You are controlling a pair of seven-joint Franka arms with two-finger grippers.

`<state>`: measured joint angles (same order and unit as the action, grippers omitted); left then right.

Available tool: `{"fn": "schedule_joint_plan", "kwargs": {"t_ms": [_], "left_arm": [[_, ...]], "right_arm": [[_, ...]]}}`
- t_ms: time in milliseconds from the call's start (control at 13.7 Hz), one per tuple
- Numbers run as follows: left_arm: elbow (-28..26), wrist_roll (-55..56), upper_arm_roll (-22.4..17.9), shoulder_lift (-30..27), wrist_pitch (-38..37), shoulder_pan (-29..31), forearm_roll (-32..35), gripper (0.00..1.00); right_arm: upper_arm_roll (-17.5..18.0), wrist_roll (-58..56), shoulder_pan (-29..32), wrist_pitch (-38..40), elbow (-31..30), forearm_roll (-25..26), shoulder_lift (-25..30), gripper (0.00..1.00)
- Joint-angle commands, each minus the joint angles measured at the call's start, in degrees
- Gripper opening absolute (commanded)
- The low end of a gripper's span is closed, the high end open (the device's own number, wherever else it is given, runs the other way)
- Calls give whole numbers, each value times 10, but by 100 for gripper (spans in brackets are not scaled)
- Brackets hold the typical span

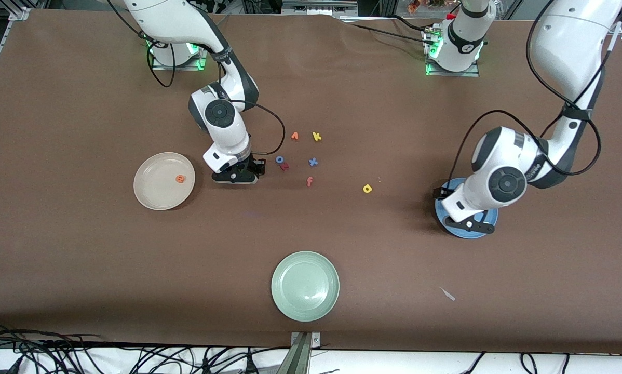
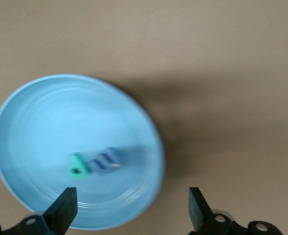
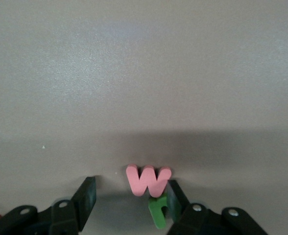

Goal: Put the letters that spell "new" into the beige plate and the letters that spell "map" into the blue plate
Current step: 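Grasp the pink w and green n while the left gripper grasps the d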

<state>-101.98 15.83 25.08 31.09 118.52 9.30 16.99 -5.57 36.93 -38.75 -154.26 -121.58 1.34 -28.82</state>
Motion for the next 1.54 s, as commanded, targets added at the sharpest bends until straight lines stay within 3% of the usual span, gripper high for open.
{"fn": "schedule_joint_plan", "kwargs": {"t_ms": [0,366,658,877,1023,1243,1462], "left_arm": [[20,76,36,4,-12,-8,8,100],[65,309,37,69,2,-112,-30,100],[15,392,36,83,117,-138,-76,99],[-8,388,31,95,173,-140,-63,91],[-15,394,31,100,174,-140,-16,86],[-16,395,30,106,175,-141,-12,66],[-14,395,24,113,176,-139,16,55]], "right_arm": [[-3,3,-5,-16,-10,1,-2,65],[-9,-14,1,-26,-9,9,-7,65],[-12,-18,1,-31,-9,9,-8,65],[-12,-14,1,-37,-10,8,-12,61],[-12,-16,1,-37,-10,8,-12,50],[-12,-20,1,-35,-11,8,-11,32],[-22,-36,2,-32,-9,9,-3,30]]}}
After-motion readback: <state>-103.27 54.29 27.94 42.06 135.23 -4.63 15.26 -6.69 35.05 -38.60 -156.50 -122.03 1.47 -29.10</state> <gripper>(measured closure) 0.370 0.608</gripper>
